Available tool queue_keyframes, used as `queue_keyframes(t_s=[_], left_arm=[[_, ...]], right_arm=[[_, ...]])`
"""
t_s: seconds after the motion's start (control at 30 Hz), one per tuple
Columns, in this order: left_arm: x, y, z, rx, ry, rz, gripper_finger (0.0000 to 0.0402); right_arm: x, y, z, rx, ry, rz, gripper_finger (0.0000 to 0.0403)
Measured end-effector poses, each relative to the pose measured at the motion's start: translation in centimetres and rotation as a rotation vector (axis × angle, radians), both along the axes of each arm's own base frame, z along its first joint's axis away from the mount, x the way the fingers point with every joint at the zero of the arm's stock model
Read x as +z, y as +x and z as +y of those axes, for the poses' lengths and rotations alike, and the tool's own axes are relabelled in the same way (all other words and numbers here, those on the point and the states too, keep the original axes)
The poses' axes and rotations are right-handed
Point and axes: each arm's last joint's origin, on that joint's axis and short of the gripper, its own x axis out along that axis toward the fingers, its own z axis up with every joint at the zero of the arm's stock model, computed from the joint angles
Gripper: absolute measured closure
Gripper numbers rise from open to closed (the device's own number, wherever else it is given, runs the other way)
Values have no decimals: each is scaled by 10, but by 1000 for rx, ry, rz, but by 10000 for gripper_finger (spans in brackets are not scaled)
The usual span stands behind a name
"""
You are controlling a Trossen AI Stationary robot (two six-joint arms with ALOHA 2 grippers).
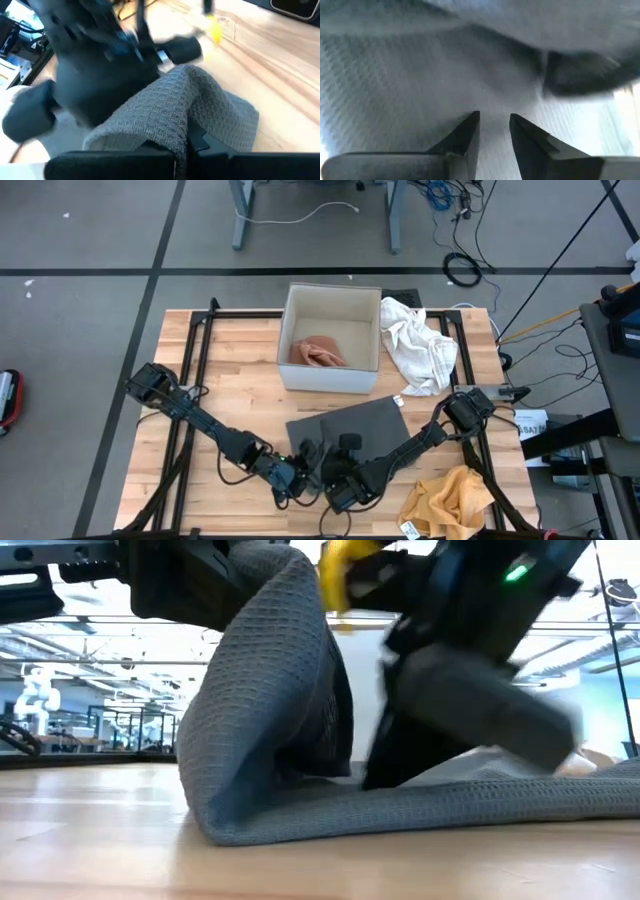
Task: Fold towel
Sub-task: Fold the gray towel
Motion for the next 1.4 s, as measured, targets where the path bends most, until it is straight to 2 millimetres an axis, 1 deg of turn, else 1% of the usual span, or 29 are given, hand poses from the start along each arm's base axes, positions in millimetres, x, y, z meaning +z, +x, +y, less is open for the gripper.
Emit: queue_keyframes(t_s=[0.2, 0.27, 0.33, 0.5, 0.63, 0.7, 0.87, 1.03, 1.13, 1.23, 1.4], left_arm=[[0, 3, 4, -28, 3, 5, 399], [0, 5, 7, -42, -14, 12, 399], [0, 7, 10, -47, -25, 12, 399], [1, 11, 15, -64, -30, 6, 399], [1, 14, 21, -99, -71, 22, 399], [-3, 18, 23, -119, -97, 24, 399], [-20, 26, 19, -206, -140, 35, 399], [-43, 35, 20, -200, -117, 37, 399], [-55, 39, 22, -188, -111, 47, 399], [-66, 40, 23, -181, -104, 74, 399], [-72, 41, 22, -150, -130, 92, 399]], right_arm=[[25, -37, 15, -93, -20, 24, 307], [28, -46, 17, -130, -36, 31, 307], [28, -50, 18, -156, -40, 33, 307], [15, -49, 16, -162, -10, 14, 307], [3, -46, 12, -161, 38, 10, 307], [-2, -45, 11, -158, 59, -6, 307], [-6, -39, 13, -109, 96, -41, 307], [-5, -31, 13, -76, 115, -76, 307], [-5, -30, 12, -66, 111, -81, 307], [-4, -31, 11, -58, 66, -79, 307], [-4, -35, 7, -56, -23, -67, 304]])
